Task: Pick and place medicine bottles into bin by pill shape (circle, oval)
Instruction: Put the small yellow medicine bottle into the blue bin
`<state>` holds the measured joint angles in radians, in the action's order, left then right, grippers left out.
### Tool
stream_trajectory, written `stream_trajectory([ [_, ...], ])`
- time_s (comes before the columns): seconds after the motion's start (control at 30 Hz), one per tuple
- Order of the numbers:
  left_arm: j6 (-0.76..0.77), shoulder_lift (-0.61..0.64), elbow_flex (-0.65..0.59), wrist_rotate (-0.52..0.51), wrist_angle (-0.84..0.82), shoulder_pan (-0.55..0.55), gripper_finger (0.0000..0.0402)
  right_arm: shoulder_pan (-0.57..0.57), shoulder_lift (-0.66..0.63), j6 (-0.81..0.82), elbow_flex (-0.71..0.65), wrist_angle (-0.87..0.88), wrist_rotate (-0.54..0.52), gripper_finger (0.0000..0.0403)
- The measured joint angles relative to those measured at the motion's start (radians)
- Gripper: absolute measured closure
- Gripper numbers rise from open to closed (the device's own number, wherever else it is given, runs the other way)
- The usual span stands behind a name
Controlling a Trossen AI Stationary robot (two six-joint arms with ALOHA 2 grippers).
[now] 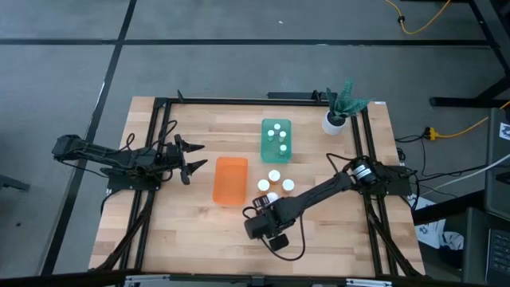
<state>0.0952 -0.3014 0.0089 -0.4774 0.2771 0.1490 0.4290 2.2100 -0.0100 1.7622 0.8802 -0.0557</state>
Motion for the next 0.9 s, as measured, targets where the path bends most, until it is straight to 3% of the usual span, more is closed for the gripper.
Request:
stream_trajectory([
  [0.57, 0.0, 0.0, 0.0, 0.0, 0.0, 0.0, 0.0139, 0.0, 0.058, -0.043, 0.0, -0.056, 0.005, 0.0245],
  [0.9, 0.0, 0.0, 0.0, 0.0, 0.0, 0.0, 0.0139, 0.0, 0.058, 0.1, 0.0, -0.072, 0.005, 0.0289],
])
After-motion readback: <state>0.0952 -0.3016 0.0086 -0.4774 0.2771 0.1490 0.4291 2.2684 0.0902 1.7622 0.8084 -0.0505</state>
